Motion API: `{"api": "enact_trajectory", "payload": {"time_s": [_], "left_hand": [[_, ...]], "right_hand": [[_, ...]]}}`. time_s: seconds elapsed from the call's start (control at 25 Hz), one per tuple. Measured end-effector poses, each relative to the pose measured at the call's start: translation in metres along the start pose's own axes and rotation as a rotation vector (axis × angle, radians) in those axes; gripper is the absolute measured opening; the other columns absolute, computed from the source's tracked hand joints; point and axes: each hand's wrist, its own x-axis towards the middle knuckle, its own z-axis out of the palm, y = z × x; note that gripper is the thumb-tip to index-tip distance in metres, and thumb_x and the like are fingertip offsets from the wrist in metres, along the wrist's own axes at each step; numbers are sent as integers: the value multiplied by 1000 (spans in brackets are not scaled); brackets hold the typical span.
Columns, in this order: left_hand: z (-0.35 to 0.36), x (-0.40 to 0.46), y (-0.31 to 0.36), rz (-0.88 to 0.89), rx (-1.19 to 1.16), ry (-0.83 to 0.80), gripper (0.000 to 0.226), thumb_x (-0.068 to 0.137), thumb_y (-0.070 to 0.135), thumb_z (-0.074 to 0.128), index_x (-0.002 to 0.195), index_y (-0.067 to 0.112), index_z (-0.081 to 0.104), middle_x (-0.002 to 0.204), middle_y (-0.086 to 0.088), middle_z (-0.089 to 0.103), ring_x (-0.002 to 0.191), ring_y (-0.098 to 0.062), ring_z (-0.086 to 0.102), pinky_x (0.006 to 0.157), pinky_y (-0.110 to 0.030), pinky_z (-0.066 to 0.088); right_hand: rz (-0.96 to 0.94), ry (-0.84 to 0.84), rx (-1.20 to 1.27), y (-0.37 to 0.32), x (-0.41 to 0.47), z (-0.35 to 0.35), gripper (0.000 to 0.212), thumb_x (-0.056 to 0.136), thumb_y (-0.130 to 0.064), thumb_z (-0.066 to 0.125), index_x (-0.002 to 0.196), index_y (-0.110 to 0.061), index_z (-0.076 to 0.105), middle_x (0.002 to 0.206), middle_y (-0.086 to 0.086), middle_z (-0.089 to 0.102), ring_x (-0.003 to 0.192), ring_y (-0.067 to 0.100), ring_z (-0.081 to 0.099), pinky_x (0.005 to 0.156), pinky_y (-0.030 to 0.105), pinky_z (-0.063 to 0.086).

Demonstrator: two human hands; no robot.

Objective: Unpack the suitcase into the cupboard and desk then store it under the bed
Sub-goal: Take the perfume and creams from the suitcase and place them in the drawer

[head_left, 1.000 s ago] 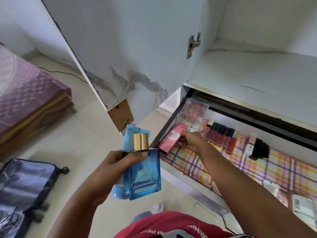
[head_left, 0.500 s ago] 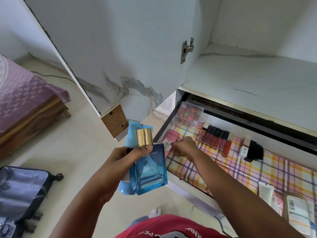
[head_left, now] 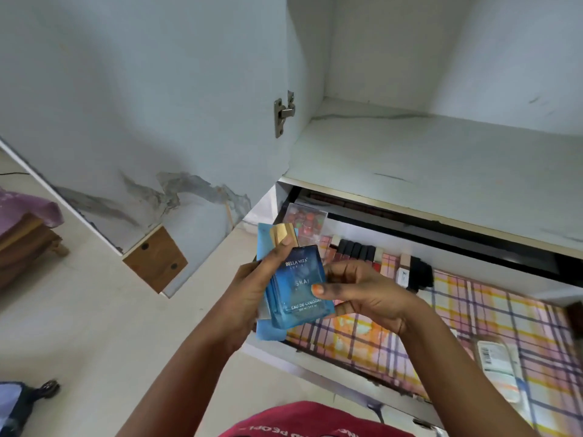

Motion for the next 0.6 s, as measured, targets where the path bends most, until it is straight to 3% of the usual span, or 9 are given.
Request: {"api": "enact_trajectory", "payload": {"time_s": [0.08, 0.16, 0.2, 0.24, 0.28, 0.36, 0.4, 0.52, 0.6], "left_hand": [[2, 11, -3, 4, -46, -22, 50, 84, 63, 43, 114, 28, 64, 104, 1, 73, 96, -21, 69, 84, -38, 55], [-3, 31, -9, 23, 58, 47, 39, 96, 37, 45, 134, 42, 39, 113, 12, 63, 101, -19, 65, 83, -37, 54], [-8, 42, -14, 10, 133, 61, 60, 96, 21, 50, 143, 43, 19, 120, 9, 56, 106, -22, 61, 85, -38, 53], [-9, 54, -20, -23, 212, 51, 74, 93, 10, 55, 147, 36, 12, 126, 5, 52, 109, -24, 59, 87, -40, 52], [-8, 65, -26, -53, 324, 46, 71, 89, 6, 60, 145, 26, 21, 127, 0, 53, 107, -24, 59, 87, -41, 52], [1, 82, -38, -60, 534, 87, 47, 84, 11, 64, 126, 14, 42, 115, -9, 60, 90, -22, 62, 77, -38, 54], [8, 90, -44, -73, 617, 119, 44, 85, 15, 62, 123, 13, 42, 106, -9, 60, 79, -19, 61, 66, -32, 52], [28, 106, -59, -152, 777, 60, 58, 93, 22, 50, 141, 14, 19, 85, -6, 54, 62, -13, 51, 52, -25, 41], [33, 119, -76, -232, 901, -32, 77, 90, 39, 43, 147, 18, -6, 103, -12, 59, 85, -22, 60, 71, -32, 49]], "right_hand": [[3, 97, 52, 9, -5, -11, 43, 57, -30, 82, 92, -7, 71, 90, 7, 69, 82, 18, 66, 66, 27, 56], [4, 252, 134, 19, -12, -24, 49, 42, -39, 88, 78, -11, 72, 81, 7, 68, 74, 15, 65, 62, 26, 56], [1, 332, 179, 23, -16, -32, 58, 33, -44, 91, 75, -10, 72, 79, 8, 68, 71, 15, 66, 58, 24, 55], [3, 410, 222, 27, -21, -40, 65, 26, -47, 92, 75, -9, 72, 79, 9, 69, 69, 15, 66, 54, 22, 54], [1, 477, 254, 30, -26, -47, 69, 22, -49, 92, 75, -8, 75, 79, 10, 70, 68, 15, 65, 51, 20, 53], [-3, 556, 301, 33, -37, -55, 61, 28, -47, 92, 74, -9, 77, 78, 11, 70, 67, 16, 62, 49, 18, 52], [5, 587, 321, 34, -41, -57, 53, 37, -42, 90, 75, -8, 76, 78, 11, 70, 67, 16, 61, 48, 18, 51], [49, 679, 334, 42, -45, -60, 43, 56, -31, 77, 86, -1, 69, 78, 11, 66, 67, 15, 59, 49, 19, 50], [89, 711, 286, 51, -44, -60, 46, 61, -30, 77, 92, 2, 67, 77, 10, 65, 65, 14, 59, 50, 20, 50]]}}
